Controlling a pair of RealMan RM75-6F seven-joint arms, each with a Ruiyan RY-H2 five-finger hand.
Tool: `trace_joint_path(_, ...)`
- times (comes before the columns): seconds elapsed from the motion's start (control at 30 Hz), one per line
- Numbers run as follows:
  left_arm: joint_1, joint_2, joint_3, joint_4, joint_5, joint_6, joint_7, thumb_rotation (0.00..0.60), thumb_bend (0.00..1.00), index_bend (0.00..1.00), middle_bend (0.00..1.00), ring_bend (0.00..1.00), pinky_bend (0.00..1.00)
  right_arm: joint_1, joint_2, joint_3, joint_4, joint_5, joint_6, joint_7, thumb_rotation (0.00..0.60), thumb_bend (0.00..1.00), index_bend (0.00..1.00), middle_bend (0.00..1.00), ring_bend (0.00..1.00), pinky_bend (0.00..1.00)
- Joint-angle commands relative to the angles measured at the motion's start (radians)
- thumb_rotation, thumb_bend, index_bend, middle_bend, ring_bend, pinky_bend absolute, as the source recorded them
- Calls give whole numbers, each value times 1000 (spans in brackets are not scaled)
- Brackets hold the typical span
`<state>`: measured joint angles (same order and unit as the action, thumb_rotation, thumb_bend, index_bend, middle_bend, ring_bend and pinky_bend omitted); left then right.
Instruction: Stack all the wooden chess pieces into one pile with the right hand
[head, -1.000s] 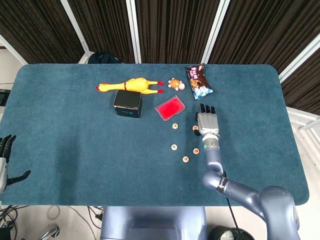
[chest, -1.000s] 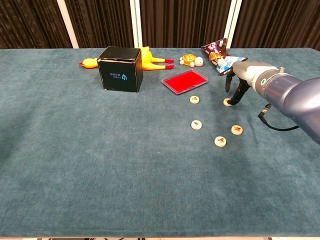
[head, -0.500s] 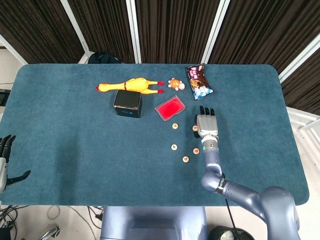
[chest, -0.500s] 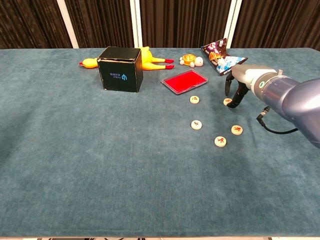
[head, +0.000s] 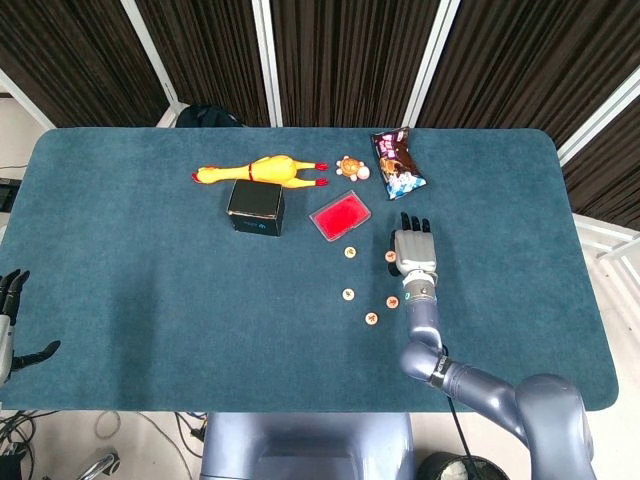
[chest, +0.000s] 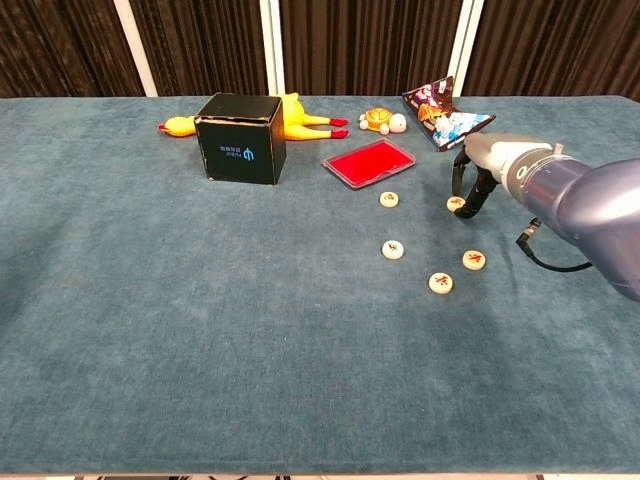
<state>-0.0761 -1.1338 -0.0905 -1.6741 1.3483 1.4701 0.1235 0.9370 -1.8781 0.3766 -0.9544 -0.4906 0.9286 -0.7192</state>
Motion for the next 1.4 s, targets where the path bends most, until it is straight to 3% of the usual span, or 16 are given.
trace_joint_path(0.03,0,0,0,0,-1,-1,0,600,5,40,22,0,143,2,-5,3,9,3,-6,-2,600,365,488,5,7,0)
trace_joint_path(0.57,0,-1,-3,1,-6,-1,-2,600,5,40,22,0,143,17,-28,16,44,3,-28,-9,600,390,523,5,14,0)
trace_joint_path(0.8,1,1,-5,2,-11,-2,-6,600,4,40,22,0,143,15,-4,22,4,-15,-15,-8,600,391,525,5,15,0)
trace_joint_path(1.0,2,3,-8,0,-16,0,-10,600,5,40,23,0,144,-29,116,9,-197,-35,30,-23,600,391,525,5,15,0)
trace_joint_path(1.2,2,2,-8,-5,-13,4,-5,600,5,41,22,0,143,-119,291,-50,-478,-38,81,-37,600,390,525,4,15,0)
trace_joint_path(1.4,2,-1,-6,-6,-12,5,1,600,4,40,23,0,143,-185,412,-116,-668,-61,117,-23,600,390,525,5,15,0)
